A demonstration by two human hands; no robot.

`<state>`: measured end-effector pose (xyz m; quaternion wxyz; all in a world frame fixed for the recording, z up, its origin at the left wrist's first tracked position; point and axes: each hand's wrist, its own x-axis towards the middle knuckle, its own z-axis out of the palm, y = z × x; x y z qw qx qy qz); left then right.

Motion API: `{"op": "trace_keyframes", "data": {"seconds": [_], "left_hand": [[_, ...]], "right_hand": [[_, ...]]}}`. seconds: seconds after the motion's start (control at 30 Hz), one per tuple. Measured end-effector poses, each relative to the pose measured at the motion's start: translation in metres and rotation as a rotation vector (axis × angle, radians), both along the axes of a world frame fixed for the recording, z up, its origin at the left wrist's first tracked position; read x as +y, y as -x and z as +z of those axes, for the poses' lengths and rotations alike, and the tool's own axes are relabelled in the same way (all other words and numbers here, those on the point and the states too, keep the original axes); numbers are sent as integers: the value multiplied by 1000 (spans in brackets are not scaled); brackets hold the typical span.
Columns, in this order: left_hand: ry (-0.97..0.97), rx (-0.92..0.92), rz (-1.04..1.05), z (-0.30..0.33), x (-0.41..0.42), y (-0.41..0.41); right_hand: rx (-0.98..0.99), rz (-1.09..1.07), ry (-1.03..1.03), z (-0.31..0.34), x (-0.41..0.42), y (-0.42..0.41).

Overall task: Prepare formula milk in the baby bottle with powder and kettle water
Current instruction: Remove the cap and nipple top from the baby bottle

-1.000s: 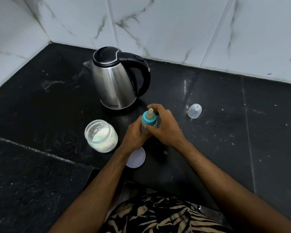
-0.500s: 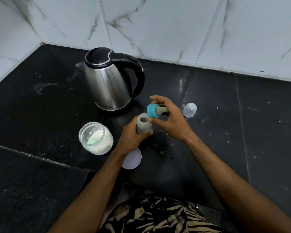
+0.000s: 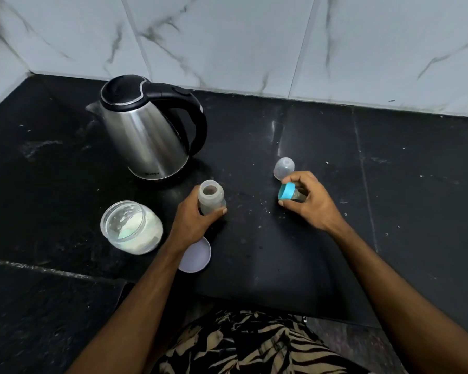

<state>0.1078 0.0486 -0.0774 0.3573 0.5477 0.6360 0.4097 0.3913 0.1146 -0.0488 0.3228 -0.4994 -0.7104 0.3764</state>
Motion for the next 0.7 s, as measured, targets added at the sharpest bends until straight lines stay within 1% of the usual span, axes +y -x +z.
{"op": "trace_keyframes", "data": {"seconds": [0.33,0.7], "left_hand": [[0,30,4,0,0,-1],[35,0,7,1,-2,-3]], "right_hand": [[37,-16,98,-21,-6,-7],[-21,-19,86,-25,-10,-8]]}}
